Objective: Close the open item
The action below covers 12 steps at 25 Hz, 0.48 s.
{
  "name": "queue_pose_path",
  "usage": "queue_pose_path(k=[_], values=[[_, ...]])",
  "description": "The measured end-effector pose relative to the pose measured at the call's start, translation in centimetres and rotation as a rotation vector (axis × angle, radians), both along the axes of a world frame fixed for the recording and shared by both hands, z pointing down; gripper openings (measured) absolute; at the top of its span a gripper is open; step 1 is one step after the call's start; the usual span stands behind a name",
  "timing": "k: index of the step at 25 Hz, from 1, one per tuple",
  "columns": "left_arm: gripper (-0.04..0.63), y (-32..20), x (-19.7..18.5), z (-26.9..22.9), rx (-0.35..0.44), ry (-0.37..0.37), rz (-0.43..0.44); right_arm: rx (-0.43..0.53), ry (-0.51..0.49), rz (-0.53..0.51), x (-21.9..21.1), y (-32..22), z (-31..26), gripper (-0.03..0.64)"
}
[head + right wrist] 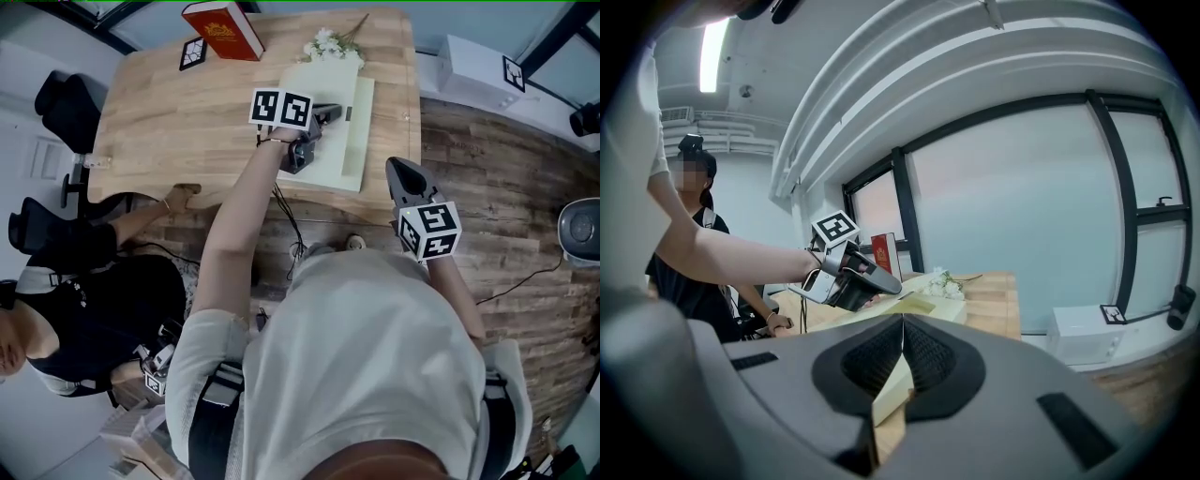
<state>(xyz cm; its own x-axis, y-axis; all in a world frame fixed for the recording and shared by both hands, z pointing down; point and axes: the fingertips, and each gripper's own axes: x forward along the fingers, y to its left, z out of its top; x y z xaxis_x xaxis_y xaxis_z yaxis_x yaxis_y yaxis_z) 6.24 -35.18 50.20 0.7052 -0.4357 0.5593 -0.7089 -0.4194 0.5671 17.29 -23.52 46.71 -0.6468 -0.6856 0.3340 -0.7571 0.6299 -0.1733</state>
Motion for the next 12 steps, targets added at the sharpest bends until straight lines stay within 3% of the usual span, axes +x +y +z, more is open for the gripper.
queue_pose_path(k=[12], values=[[0.021,0.3,0.9,2.9,-0.060,-0.033,0.007,-0.009,0.002,0.029,0.7,0.2,0.3,0.018]])
